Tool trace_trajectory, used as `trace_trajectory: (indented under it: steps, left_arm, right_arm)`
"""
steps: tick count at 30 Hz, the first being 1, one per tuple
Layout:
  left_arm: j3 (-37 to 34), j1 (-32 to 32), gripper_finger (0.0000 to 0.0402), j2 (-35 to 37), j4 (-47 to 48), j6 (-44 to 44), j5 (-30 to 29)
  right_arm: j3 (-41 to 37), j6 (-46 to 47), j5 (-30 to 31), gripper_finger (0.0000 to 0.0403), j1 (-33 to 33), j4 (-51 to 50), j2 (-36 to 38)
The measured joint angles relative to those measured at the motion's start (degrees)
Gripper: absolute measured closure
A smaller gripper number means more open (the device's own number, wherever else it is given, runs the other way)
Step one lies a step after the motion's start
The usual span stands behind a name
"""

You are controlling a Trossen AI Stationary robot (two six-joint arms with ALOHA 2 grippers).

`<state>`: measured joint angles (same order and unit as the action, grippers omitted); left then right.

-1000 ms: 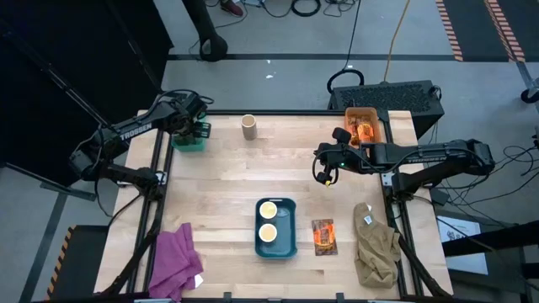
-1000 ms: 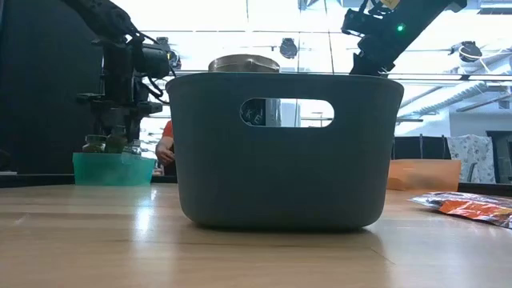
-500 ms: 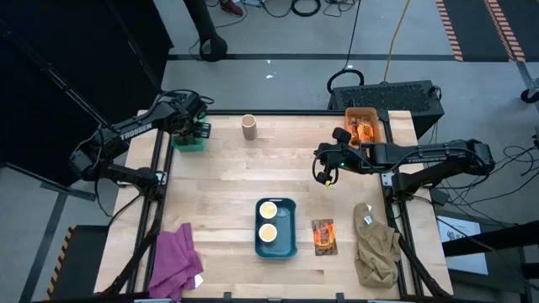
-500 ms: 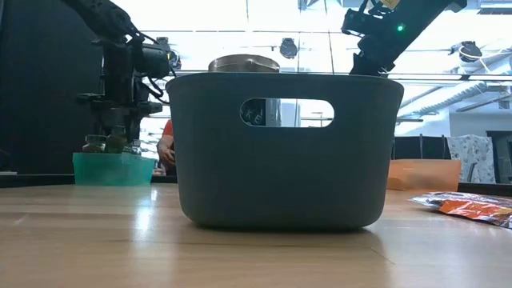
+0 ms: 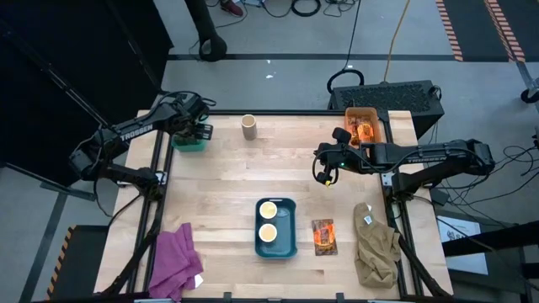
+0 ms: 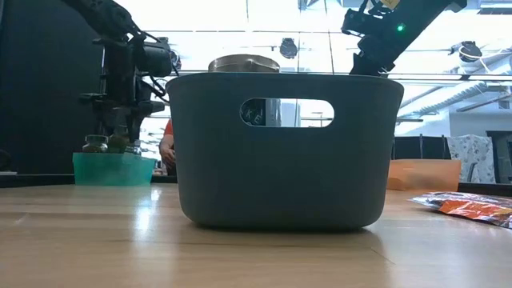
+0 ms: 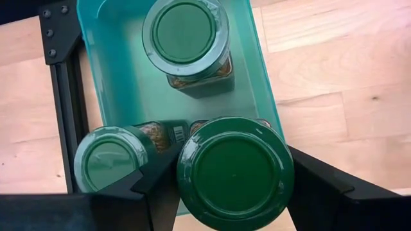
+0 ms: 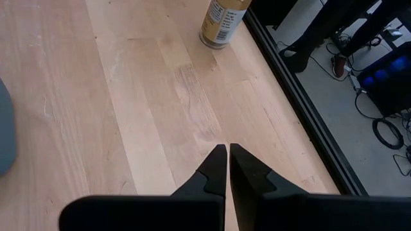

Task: Sort spices by type
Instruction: Put the green seasoning bottle into the light blue bin

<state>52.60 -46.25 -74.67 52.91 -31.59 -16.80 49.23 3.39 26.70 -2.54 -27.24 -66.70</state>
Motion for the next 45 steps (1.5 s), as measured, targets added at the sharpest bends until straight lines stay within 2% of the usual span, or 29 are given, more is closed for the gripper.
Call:
trace_trajectory:
  steps: [30,45]
  left_arm:
    - [0.0,0.3,0.0168,0.0,0.0,-1.0,-2.3]
    - [0.0,0.3,0.0168,0.0,0.0,-0.6,-1.5]
  right_arm:
    - [0.0,0.0,0.0,0.0403,0.0,0.0,0.0]
    - [0.0,0.0,0.0,0.0403,0.0,0.0,0.0]
